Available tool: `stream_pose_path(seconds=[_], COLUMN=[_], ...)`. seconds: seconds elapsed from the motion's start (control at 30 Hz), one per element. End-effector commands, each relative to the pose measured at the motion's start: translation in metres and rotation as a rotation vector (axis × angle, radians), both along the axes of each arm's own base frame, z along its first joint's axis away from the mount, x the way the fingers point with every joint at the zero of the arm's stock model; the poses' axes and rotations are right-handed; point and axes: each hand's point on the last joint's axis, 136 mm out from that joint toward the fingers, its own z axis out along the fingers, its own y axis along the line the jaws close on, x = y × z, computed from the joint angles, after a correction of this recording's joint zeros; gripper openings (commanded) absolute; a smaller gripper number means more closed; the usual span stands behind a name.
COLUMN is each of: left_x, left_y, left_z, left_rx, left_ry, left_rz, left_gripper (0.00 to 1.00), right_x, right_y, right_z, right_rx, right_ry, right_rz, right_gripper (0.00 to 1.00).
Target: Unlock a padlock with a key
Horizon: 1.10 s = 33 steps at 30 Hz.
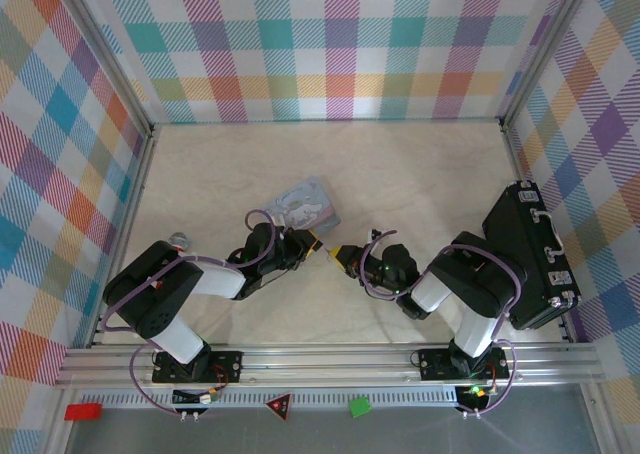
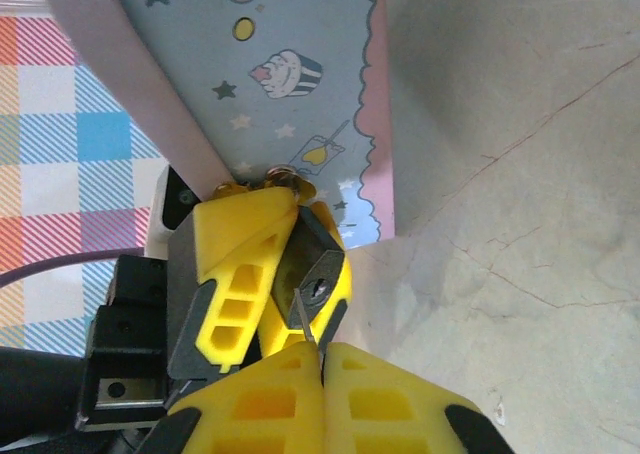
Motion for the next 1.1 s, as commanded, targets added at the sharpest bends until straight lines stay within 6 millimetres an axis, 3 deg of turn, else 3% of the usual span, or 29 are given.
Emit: stream_pose_path(seconds=[0.0, 0.17, 0.7, 1.07], left_x=[-0.001, 0.0, -0.001, -0.005], left_y=[-0.011, -0.012, -0.012, -0.015], left_z=[0.023, 0.025, 0.03, 0.027], left_rx=[-0.08, -0.091, -0.104, -0.115], left_ry=[-0.038, -0.045, -0.054, -0.048], left_rz=[-0.021, -0.016, -0.017, -0.023], left_gripper=[0.07, 0.07, 0.06, 0.06], right_x=[-0.003, -0.003, 0.0, 0.003], right_y=[0.0, -0.004, 0.005, 0.008], right_z=[0.02, 0.01, 0.005, 0.012], right_rx=[0.055, 0.041, 0.042, 0.057], right_ry=[-0.046, -0.013, 0.006, -0.008], right_rz=[-0.027, -0.045, -0.03, -0.03], right_gripper=[0.0, 0.0, 0.0, 0.0])
